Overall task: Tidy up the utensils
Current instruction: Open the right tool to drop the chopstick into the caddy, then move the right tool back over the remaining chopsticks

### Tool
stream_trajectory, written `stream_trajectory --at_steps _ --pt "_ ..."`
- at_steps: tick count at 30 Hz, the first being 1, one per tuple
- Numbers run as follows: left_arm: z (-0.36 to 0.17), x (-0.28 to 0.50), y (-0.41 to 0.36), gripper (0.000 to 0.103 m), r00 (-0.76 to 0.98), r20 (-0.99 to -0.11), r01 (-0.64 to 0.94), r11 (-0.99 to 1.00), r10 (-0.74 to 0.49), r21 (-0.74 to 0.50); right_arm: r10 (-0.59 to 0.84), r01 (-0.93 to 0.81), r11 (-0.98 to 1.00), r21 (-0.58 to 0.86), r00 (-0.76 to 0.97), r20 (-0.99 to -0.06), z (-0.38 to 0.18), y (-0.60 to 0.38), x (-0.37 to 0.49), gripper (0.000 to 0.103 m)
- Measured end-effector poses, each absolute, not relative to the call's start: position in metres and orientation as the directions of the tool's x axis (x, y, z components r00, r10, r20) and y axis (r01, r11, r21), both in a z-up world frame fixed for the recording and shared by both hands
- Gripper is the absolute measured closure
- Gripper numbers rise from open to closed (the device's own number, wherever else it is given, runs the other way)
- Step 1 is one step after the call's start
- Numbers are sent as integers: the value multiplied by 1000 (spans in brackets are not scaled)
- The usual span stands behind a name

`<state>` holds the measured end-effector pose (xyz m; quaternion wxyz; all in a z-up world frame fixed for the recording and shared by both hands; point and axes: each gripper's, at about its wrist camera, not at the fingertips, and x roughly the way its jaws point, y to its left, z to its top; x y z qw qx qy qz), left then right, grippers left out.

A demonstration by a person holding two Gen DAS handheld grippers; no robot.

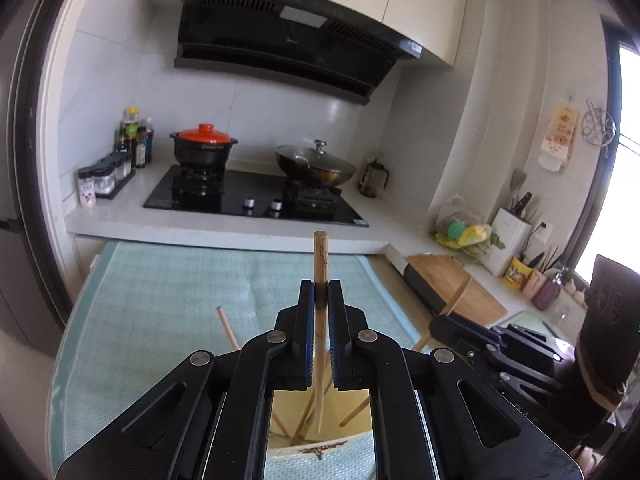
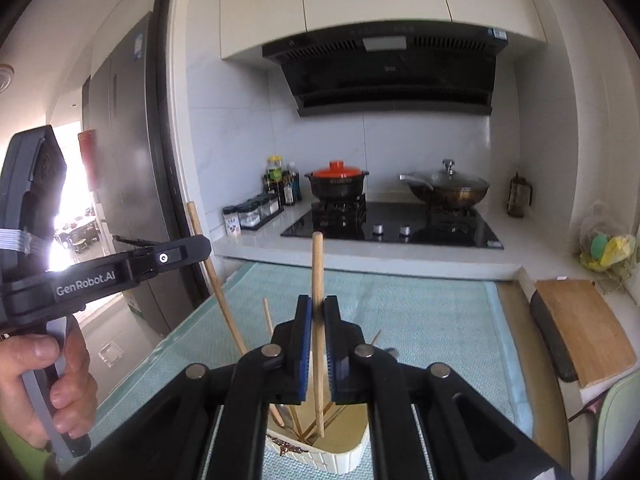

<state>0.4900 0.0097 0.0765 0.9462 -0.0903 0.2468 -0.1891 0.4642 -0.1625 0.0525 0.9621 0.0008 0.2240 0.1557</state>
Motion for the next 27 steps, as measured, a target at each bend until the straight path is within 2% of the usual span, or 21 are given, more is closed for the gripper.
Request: stream_trajectory --at_steps 10,16,17,18,19,20,21,22,25,27 --pt "0 548 -16 99 734 -575 271 932 -362 -242 313 -285 947 145 730 -608 -26 -166 532 97" --pt "-14 564 -16 96 719 -607 231 940 -339 -251 314 -266 948 173 709 -632 -37 -169 547 94" --pt "-14 567 -15 94 715 -613 224 940 -337 -256 315 -262 948 179 702 -638 -38 -170 550 89" --pt "-14 568 -15 82 711 -617 221 940 -337 -259 317 -261 948 184 698 -642 -37 -170 551 85" --pt "-13 568 -14 61 712 -619 214 942 -331 -258 319 -261 947 186 699 -641 -36 -170 552 73" --pt "-10 566 -13 51 719 -615 206 945 -322 -254 317 -260 948 184 702 -638 -34 -169 551 58" --pt "-6 562 -11 40 732 -604 200 948 -314 -249 313 -260 949 178 711 -630 -30 -169 548 52" --pt "-2 557 -8 38 743 -594 198 949 -308 -244 309 -261 950 170 722 -619 -25 -169 544 48" --pt "10 540 -1 37 747 -592 204 952 -301 -227 305 -266 951 155 745 -594 -7 -172 527 48" --pt "18 519 5 32 754 -589 211 957 -289 -200 300 -269 953 141 761 -575 5 -175 511 48"
